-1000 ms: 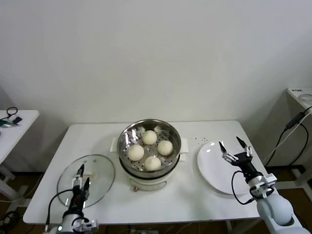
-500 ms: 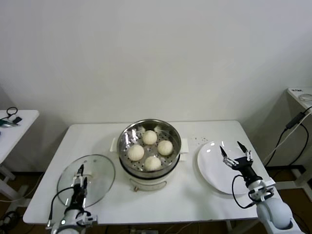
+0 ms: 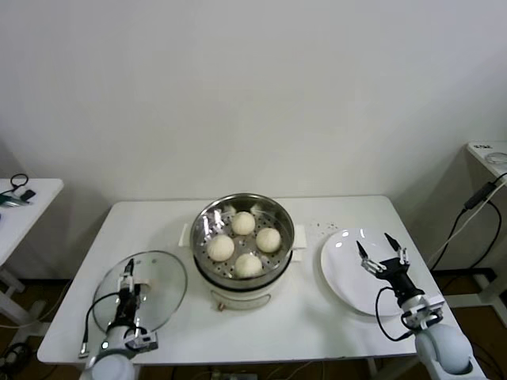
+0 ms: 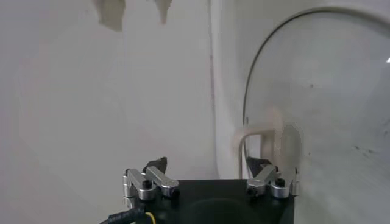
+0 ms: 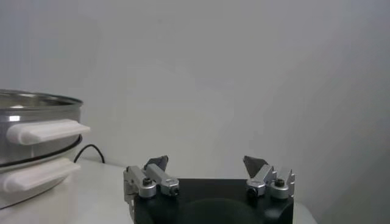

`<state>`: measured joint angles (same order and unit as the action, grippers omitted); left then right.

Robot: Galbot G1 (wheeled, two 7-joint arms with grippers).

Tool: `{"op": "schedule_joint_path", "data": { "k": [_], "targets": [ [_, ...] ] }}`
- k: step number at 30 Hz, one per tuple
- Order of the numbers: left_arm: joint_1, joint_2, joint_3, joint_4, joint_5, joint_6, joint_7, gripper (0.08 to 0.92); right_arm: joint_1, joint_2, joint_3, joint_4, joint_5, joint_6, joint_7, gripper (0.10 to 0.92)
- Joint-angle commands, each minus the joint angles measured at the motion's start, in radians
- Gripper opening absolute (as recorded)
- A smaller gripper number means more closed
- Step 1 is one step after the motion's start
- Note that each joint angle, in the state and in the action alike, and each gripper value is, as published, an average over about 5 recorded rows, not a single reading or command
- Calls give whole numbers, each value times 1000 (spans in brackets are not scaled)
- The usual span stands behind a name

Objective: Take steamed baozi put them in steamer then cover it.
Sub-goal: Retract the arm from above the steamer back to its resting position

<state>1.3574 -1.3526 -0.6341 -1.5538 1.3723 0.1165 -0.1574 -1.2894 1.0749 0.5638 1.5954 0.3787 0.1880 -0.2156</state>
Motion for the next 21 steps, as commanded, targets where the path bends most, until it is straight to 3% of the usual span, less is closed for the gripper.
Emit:
{"op": "schedule_joint_path", "data": {
  "k": [1,7,10,21],
  "targets": [
    [-52,7,3,54,-21,-3,-27,823,-2,11,2,-9,-14,3,-7,823],
    [-55,7,2,75,-38,-21,-33,820,0,15,4,-17,-28,11,-12,823],
    [-53,8,0,82,-48,-29,-34,774,1,15,6,-18,-29,11,-14,823],
    [-40,16,0,59,-69,-41,-35,455,7,15,8,-25,-34,13,-18,823]
  ]
}}
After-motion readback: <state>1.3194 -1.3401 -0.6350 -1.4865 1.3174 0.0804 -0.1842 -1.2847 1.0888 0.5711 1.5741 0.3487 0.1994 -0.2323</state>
